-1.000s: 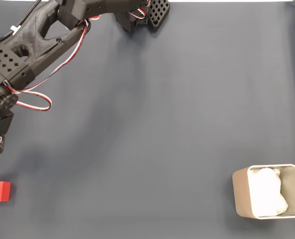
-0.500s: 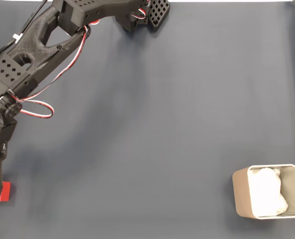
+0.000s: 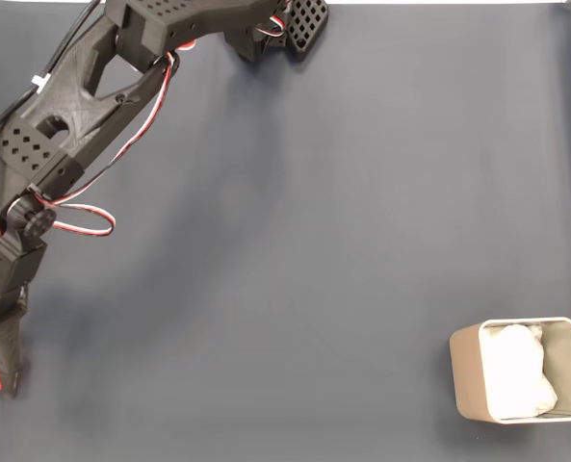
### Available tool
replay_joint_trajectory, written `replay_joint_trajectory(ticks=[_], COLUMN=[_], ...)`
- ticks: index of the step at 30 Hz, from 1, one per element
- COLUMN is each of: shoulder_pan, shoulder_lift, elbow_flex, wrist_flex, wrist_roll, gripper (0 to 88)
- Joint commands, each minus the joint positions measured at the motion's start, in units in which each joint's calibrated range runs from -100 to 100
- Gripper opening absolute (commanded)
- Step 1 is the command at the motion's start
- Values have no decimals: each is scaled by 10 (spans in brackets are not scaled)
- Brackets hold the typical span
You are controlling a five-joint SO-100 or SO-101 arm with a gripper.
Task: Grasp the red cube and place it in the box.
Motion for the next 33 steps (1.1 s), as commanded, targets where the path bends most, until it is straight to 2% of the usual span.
replay_joint_trajectory(ticks=[1,33], shoulder_pan=[-7,-11], shoulder_lift=[-26,-5], elbow_flex=[2,38], wrist_flex=[-24,-90], wrist_roll=[-7,-10], gripper=[385,399])
